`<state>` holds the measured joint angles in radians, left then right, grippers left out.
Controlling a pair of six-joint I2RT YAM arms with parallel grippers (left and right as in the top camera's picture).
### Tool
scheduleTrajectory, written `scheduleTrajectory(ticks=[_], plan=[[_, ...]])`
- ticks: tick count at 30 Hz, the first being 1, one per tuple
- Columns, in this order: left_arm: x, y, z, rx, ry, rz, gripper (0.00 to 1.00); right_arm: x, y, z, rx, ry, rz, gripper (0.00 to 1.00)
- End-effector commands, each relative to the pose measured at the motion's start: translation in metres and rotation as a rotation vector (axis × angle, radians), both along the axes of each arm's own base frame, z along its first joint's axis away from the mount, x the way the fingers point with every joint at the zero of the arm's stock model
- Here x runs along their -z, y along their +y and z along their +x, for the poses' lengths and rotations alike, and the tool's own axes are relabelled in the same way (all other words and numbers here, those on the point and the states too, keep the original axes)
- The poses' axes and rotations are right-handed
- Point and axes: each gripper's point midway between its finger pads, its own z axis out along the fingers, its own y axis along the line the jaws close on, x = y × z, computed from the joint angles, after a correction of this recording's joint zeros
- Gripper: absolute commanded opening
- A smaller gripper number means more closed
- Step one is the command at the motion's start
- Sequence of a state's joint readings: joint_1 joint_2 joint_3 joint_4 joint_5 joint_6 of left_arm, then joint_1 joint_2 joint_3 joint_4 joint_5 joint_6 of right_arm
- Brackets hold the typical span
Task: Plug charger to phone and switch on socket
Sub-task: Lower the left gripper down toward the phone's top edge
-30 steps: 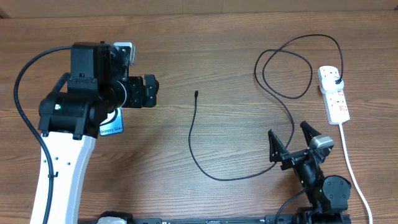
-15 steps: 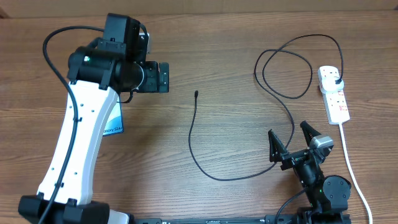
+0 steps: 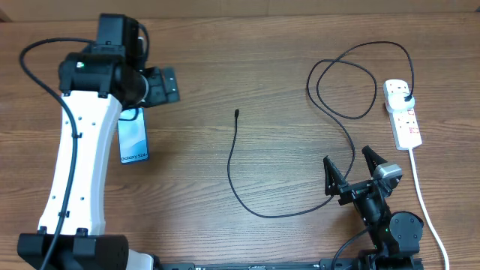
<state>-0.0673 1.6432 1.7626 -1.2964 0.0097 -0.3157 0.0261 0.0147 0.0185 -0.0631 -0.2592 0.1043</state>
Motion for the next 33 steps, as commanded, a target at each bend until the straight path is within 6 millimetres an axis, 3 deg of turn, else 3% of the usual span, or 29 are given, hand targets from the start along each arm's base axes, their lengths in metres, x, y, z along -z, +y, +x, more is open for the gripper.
scheduleTrajectory(ticks=[1, 12, 20, 33], plan=[[-0.003, 0.013, 0.004, -0.048, -0.001, 0.013, 1.0, 0.001, 0.0, 0.0, 0.0, -0.008, -0.001, 1.0], [0.021, 0.039, 0.0, -0.129, 0.051, 0.01, 0.99, 0.001, 0.0, 0.0, 0.0, -0.008, -0.001, 1.0], [0.044, 0.039, -0.003, -0.123, 0.086, 0.013, 1.0, 0.001, 0.0, 0.0, 0.0, -0.008, -0.001, 1.0], [0.048, 0.038, -0.003, -0.122, 0.087, 0.01, 1.0, 0.001, 0.0, 0.0, 0.0, -0.008, -0.001, 1.0]])
